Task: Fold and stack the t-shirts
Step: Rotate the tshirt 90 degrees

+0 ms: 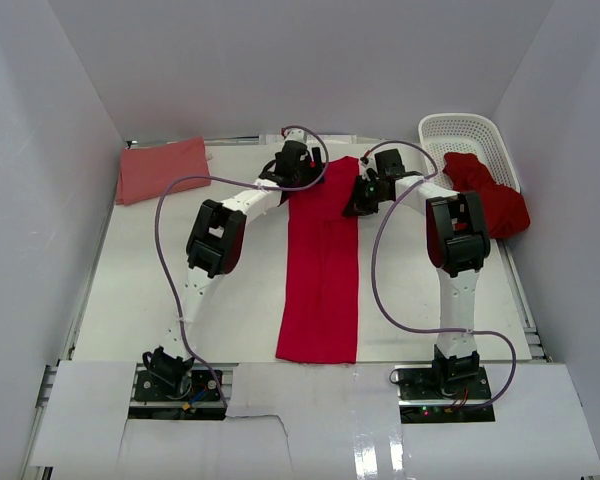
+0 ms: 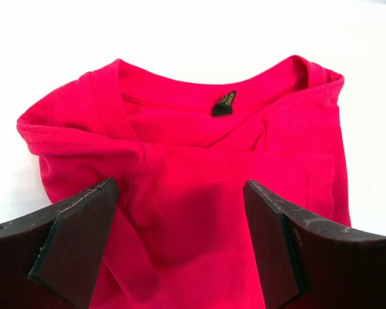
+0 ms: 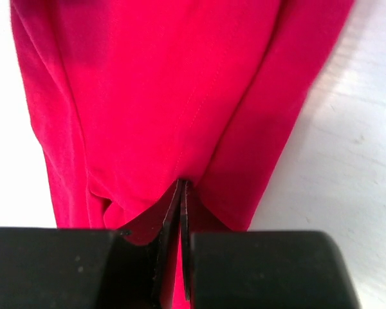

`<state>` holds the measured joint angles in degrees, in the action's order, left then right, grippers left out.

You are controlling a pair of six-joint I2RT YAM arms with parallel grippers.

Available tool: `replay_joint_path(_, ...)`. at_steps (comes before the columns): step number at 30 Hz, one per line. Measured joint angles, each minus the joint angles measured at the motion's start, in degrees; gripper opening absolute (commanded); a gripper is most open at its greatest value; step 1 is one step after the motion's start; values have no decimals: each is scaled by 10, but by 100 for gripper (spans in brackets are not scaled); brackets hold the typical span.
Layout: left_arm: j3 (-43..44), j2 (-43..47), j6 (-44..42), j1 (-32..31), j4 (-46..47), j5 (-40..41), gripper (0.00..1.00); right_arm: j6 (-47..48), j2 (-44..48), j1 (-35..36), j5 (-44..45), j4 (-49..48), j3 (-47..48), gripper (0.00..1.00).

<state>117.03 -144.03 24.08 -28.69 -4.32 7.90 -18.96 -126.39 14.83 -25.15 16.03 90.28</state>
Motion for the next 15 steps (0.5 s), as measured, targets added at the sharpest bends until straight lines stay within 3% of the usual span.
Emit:
replay_joint_path(4, 5, -16, 2, 3, 33, 0, 89, 0, -6, 2, -8, -2, 6, 8)
replay_joint_path(7, 19, -37, 4, 4, 60, 0, 78, 0, -6, 3, -8, -4, 6, 8)
replay_joint_path(15, 67, -87, 45, 23, 122, -23, 79, 2, -5, 9, -6, -12, 2, 8)
